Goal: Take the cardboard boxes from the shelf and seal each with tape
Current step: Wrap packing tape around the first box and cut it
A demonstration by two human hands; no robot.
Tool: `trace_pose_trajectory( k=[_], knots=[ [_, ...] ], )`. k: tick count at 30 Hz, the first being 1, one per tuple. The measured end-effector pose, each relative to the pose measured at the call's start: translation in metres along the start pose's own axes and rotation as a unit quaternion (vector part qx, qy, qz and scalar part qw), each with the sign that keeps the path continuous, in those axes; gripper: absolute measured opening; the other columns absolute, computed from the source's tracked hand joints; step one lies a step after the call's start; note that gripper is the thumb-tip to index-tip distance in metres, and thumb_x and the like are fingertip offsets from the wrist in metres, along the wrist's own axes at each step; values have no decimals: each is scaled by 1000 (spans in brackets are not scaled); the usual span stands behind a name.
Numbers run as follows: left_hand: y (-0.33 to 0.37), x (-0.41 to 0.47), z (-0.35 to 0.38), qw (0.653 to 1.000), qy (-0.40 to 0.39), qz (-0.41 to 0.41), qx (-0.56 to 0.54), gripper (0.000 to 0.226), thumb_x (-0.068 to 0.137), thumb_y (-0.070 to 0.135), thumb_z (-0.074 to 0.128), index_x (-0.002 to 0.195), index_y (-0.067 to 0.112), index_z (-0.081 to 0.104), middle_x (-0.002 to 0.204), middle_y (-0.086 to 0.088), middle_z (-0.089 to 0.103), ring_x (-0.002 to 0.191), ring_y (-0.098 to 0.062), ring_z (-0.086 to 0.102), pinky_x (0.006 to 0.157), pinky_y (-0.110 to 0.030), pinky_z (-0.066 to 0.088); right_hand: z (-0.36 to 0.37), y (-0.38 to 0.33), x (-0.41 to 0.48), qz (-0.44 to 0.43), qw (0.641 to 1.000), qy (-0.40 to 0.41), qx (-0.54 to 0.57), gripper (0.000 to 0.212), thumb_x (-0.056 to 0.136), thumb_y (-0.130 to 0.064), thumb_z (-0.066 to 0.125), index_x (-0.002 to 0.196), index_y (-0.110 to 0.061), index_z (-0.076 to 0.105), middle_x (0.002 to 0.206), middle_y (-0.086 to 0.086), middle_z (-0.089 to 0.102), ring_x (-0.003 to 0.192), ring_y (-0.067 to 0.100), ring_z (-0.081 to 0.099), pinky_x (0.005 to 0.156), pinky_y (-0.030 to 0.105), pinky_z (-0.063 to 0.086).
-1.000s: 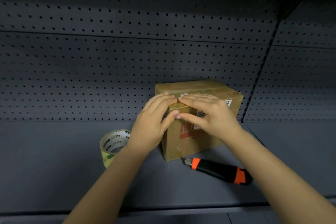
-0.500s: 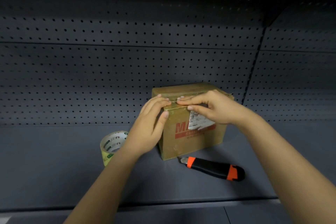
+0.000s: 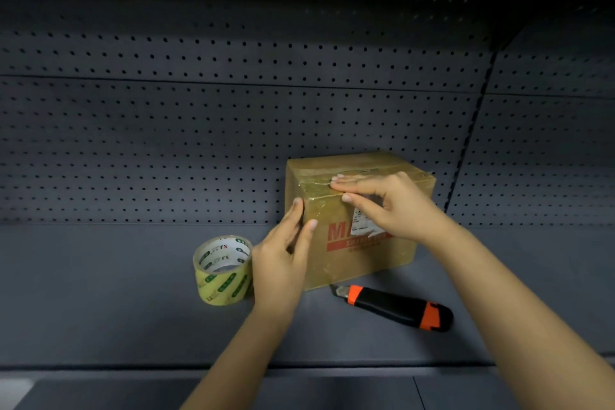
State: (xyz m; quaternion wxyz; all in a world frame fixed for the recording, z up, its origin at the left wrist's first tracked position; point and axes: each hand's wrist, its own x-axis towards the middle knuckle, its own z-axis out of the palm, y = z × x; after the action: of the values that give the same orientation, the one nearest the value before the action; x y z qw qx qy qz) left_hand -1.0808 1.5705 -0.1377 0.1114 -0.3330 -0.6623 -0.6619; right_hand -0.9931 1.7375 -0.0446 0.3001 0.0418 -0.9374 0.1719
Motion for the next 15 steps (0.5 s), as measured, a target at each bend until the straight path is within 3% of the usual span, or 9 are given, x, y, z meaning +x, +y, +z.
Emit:
trace_pose_trajectory(
  k=[3, 7, 10, 12, 15],
  knots=[
    [7, -1, -1, 995, 41, -45, -77, 32, 87, 15, 73, 117, 23, 66, 117, 7, 70, 110, 2, 64, 96, -26, 54, 4, 1, -1, 1, 1000, 26, 8, 27, 93, -15, 66, 120, -16, 69, 122, -11, 64, 120, -12, 48, 98, 5, 38],
    [13, 2, -2, 989, 55, -60, -125, 26, 82, 9, 77, 104, 23, 72, 101, 13, 72, 103, -1, 68, 89, -17, 53, 9, 0, -1, 9, 998, 54, 16, 26, 91, -16, 68, 117, -15, 71, 116, -15, 63, 112, -24, 46, 95, 2, 38],
    [15, 9, -12, 989, 32, -66, -126, 19, 79, 6, 80, 95, 15, 76, 98, 7, 74, 97, -2, 70, 85, -15, 54, 10, -3, 0, 7, 998, 59, 2, 26, 92, -17, 67, 118, -15, 71, 120, -10, 66, 116, -19, 47, 98, 3, 36],
    [15, 16, -28, 996, -25, -50, -63, 17, 80, 12, 79, 97, 17, 77, 100, 10, 74, 95, 2, 69, 84, -13, 53, 12, -8, -1, -1, 998, 62, -27, 28, 93, -17, 65, 121, -15, 70, 124, -5, 66, 120, -9, 49, 104, 10, 37],
    [9, 25, -61, 987, -97, 27, 126, 20, 86, 28, 75, 105, 29, 74, 99, 29, 66, 96, 17, 59, 82, 1, 41, 22, -22, -6, -39, 991, 107, -77, 32, 91, -13, 66, 123, -12, 67, 126, -1, 66, 120, 8, 56, 106, 29, 42]
  ],
)
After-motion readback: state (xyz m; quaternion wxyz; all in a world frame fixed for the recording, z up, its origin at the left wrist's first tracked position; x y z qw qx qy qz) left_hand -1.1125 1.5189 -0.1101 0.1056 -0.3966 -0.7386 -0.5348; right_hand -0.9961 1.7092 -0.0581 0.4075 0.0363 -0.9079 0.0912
